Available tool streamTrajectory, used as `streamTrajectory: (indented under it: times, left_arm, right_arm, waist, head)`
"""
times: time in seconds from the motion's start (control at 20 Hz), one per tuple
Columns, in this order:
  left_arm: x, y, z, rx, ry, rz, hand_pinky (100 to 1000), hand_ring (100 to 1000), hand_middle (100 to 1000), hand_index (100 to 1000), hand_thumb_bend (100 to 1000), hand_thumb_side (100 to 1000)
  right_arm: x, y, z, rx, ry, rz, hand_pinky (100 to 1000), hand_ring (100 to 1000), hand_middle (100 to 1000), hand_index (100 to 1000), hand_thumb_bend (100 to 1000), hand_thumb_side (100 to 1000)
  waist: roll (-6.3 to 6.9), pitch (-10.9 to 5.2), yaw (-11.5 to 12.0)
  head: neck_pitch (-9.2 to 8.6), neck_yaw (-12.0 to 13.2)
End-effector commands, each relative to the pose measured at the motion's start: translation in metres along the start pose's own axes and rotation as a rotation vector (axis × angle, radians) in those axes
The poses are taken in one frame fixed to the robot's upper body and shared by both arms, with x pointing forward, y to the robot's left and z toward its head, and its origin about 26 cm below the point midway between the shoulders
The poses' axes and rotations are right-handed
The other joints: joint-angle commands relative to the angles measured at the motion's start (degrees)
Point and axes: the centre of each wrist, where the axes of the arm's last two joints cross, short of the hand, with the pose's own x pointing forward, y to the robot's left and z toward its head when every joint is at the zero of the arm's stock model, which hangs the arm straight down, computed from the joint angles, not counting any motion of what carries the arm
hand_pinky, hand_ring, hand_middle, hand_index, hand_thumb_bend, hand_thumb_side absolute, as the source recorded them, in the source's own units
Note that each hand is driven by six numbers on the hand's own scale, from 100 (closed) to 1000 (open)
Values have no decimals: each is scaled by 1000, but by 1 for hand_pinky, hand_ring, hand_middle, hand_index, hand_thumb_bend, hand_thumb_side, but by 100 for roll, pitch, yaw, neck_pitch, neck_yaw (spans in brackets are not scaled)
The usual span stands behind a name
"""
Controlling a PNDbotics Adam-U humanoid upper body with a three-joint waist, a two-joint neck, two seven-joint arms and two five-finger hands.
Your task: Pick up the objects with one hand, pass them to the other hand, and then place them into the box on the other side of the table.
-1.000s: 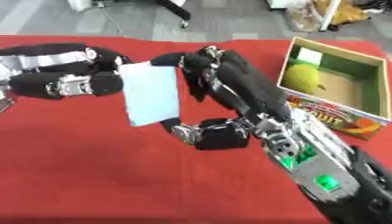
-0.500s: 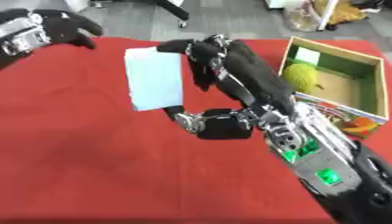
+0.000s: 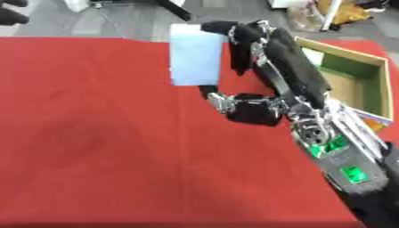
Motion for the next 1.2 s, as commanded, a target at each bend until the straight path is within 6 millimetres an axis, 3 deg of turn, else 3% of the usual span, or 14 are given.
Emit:
streamTrajectory:
  times: [0.05, 0.3, 0.5, 0.85, 1.05, 1.2]
  left_arm:
    - [-3, 7, 7, 114, -51, 28, 905, 757, 770, 832, 427, 769]
    - [-24, -4, 22, 224, -57, 82, 893, 737, 748, 820, 406, 745]
    - [-35, -15, 29, 274, -76, 91, 892, 736, 746, 820, 401, 728]
    - [-44, -39, 31, 306, -122, 125, 892, 734, 744, 818, 399, 718]
    - [-45, -52, 29, 309, -152, 158, 892, 732, 741, 818, 400, 715]
    - [-45, -59, 27, 307, -166, 186, 892, 729, 738, 818, 398, 716]
  right_arm:
    - [-16, -27, 8, -97, 106, 79, 298, 403, 224, 383, 107, 132]
    - [-41, -51, 32, -222, 377, 162, 286, 400, 218, 384, 100, 175]
    - [-73, -60, 48, -282, 616, 224, 277, 406, 220, 418, 100, 254]
    - [-175, -55, 91, -468, 1115, 230, 270, 416, 225, 452, 100, 420]
    - [-217, -50, 116, -510, 1290, 259, 287, 437, 245, 502, 100, 460]
    - [-238, -48, 130, -480, 1366, 298, 309, 460, 272, 569, 100, 494]
  waist:
    - [2, -95, 21]
    - [-19, -89, 100]
    - [-36, -99, 160]
    - [-46, -131, 299]
    - [-36, -130, 403]
    - [-12, -122, 477]
  head:
    - [31, -66]
    - [31, -234]
    - [31, -377]
    - [30, -597]
    - [31, -677]
    - [31, -744]
